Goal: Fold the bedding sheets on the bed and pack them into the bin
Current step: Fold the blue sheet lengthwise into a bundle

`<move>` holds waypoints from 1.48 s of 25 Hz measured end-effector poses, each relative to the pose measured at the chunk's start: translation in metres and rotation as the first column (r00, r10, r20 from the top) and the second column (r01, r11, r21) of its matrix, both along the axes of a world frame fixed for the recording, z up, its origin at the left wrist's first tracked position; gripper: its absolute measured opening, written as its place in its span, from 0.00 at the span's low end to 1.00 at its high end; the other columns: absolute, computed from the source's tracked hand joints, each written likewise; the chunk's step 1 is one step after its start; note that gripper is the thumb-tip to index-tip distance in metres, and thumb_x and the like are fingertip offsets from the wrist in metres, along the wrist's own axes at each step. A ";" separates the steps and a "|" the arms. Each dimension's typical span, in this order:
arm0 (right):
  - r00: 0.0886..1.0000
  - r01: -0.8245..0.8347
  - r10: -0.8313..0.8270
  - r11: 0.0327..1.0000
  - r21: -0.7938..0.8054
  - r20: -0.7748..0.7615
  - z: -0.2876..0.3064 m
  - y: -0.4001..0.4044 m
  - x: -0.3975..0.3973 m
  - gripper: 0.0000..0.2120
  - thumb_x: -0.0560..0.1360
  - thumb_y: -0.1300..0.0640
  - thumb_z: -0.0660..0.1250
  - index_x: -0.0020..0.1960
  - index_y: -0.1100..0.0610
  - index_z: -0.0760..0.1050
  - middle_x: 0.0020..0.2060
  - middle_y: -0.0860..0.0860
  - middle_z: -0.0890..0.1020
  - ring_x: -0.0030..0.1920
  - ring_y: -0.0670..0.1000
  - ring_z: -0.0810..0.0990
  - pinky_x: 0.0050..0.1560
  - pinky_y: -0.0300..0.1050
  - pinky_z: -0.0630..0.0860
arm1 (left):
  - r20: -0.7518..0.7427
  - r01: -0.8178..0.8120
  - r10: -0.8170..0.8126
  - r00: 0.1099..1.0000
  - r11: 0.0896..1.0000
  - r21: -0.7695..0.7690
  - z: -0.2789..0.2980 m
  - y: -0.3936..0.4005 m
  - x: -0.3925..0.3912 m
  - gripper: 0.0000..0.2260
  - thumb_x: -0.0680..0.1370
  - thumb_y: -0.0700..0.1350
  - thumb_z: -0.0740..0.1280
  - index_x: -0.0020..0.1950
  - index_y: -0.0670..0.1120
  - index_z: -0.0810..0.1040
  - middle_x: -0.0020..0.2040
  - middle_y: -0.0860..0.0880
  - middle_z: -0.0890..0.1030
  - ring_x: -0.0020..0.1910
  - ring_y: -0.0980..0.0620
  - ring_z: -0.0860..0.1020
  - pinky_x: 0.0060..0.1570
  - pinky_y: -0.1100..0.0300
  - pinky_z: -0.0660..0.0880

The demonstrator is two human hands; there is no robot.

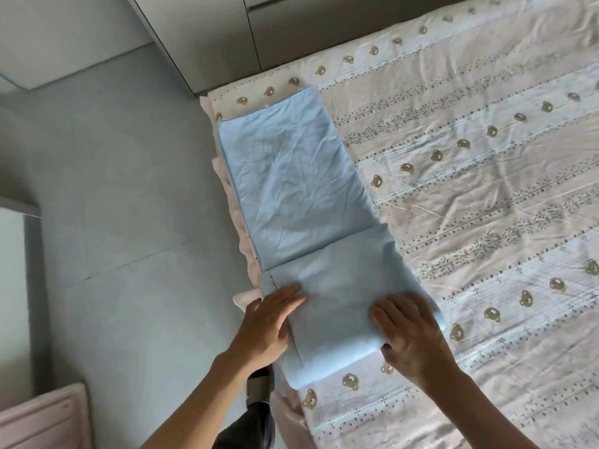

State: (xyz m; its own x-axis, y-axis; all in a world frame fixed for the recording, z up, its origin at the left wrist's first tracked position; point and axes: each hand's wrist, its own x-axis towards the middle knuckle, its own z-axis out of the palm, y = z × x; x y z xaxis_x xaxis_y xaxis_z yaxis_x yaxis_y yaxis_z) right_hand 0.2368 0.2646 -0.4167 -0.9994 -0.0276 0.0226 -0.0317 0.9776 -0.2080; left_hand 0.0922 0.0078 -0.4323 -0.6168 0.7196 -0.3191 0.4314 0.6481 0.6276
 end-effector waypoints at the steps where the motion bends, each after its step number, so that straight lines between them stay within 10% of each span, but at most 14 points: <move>1: 0.999 0.017 -0.019 0.999 -0.046 -0.034 0.018 0.002 -0.011 0.19 0.59 0.59 0.63 0.50 0.57 0.78 0.45 0.52 0.83 0.45 0.58 0.82 0.57 0.55 0.72 | 0.208 -0.089 0.083 0.975 0.996 0.019 0.012 -0.001 -0.012 0.33 0.70 0.30 0.59 0.68 0.60 0.73 0.73 0.58 0.68 0.73 0.61 0.64 0.71 0.57 0.65; 5: 0.991 0.108 -0.115 0.989 -0.099 -0.062 0.085 0.013 -0.100 0.10 0.61 0.58 0.63 0.41 0.54 0.78 0.32 0.48 0.79 0.34 0.55 0.79 0.48 0.52 0.74 | 0.741 -0.593 0.361 0.567 0.803 0.063 0.059 0.003 -0.070 0.19 0.66 0.37 0.63 0.54 0.45 0.85 0.56 0.48 0.84 0.59 0.51 0.79 0.52 0.68 0.75; 8: 0.983 0.178 -0.176 0.983 -0.034 0.049 0.104 0.023 -0.200 0.07 0.65 0.53 0.62 0.42 0.51 0.75 0.30 0.49 0.80 0.34 0.56 0.80 0.51 0.51 0.73 | 0.845 -0.779 0.379 0.377 0.623 0.067 0.063 0.003 -0.112 0.17 0.73 0.53 0.63 0.55 0.47 0.84 0.57 0.47 0.84 0.60 0.50 0.80 0.63 0.55 0.72; 14: 0.852 0.207 -0.249 0.968 0.141 0.461 0.082 0.028 -0.360 0.19 0.75 0.48 0.63 0.66 0.47 0.70 0.62 0.49 0.77 0.67 0.54 0.71 0.67 0.55 0.59 | 0.933 -0.851 0.331 0.139 0.521 -0.058 0.028 0.009 -0.177 0.37 0.64 0.74 0.67 0.66 0.55 0.76 0.60 0.51 0.82 0.59 0.50 0.80 0.57 0.50 0.74; 21: 0.810 0.322 -0.319 0.943 0.080 0.492 0.007 0.017 -0.343 0.29 0.77 0.39 0.49 0.77 0.42 0.55 0.80 0.46 0.53 0.79 0.54 0.52 0.74 0.58 0.57 | 0.758 -0.812 0.602 0.251 0.557 -0.174 -0.002 0.029 -0.223 0.21 0.74 0.49 0.74 0.65 0.52 0.74 0.59 0.53 0.82 0.55 0.53 0.80 0.61 0.49 0.75; 23: 0.820 0.372 -0.341 0.928 0.025 0.459 0.004 0.020 -0.328 0.29 0.77 0.39 0.53 0.78 0.42 0.57 0.79 0.46 0.55 0.79 0.54 0.52 0.74 0.57 0.55 | 0.486 -0.865 0.785 0.384 0.490 -0.106 0.003 0.025 -0.216 0.25 0.75 0.51 0.72 0.69 0.49 0.69 0.62 0.48 0.78 0.56 0.51 0.77 0.60 0.49 0.75; 26: 0.729 0.639 -0.578 0.766 -0.064 0.367 0.006 0.008 -0.293 0.29 0.76 0.40 0.64 0.75 0.43 0.63 0.77 0.48 0.62 0.76 0.58 0.59 0.71 0.63 0.58 | -0.123 -0.559 0.586 0.801 0.806 0.197 0.020 0.023 -0.194 0.23 0.74 0.52 0.66 0.68 0.46 0.72 0.65 0.46 0.73 0.62 0.46 0.73 0.62 0.49 0.70; 29: 0.656 0.750 -0.681 0.635 -0.183 0.325 0.011 0.009 -0.281 0.31 0.71 0.44 0.73 0.70 0.49 0.67 0.69 0.52 0.71 0.65 0.61 0.71 0.63 0.63 0.70 | -0.382 -0.367 0.389 0.838 0.921 0.132 0.010 0.023 -0.222 0.23 0.73 0.51 0.66 0.66 0.44 0.74 0.66 0.40 0.73 0.65 0.39 0.72 0.64 0.46 0.68; 33: 0.611 0.788 -0.550 0.352 -0.506 0.569 0.015 0.068 -0.327 0.29 0.68 0.51 0.78 0.65 0.54 0.73 0.55 0.54 0.82 0.50 0.57 0.82 0.51 0.53 0.80 | 0.177 -0.549 0.540 0.823 0.836 0.004 0.015 0.038 -0.278 0.31 0.68 0.56 0.73 0.68 0.50 0.70 0.61 0.52 0.78 0.59 0.52 0.76 0.58 0.59 0.73; 37: 0.593 0.805 -0.305 0.256 -0.535 0.745 -0.002 0.095 -0.344 0.23 0.65 0.49 0.80 0.57 0.56 0.80 0.48 0.53 0.85 0.50 0.55 0.83 0.56 0.50 0.79 | 0.600 -0.736 0.633 0.488 0.669 -0.107 0.009 0.048 -0.300 0.19 0.64 0.45 0.81 0.53 0.47 0.83 0.47 0.52 0.86 0.47 0.53 0.84 0.44 0.63 0.77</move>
State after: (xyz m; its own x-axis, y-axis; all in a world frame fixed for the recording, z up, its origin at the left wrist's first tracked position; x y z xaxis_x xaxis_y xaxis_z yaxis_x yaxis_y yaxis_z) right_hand -0.1076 0.3592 -0.4189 -0.6154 0.3184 -0.7210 0.7737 0.0694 -0.6297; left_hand -0.2076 0.0556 -0.4233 -0.6808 0.2149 -0.7002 -0.5606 0.4624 0.6870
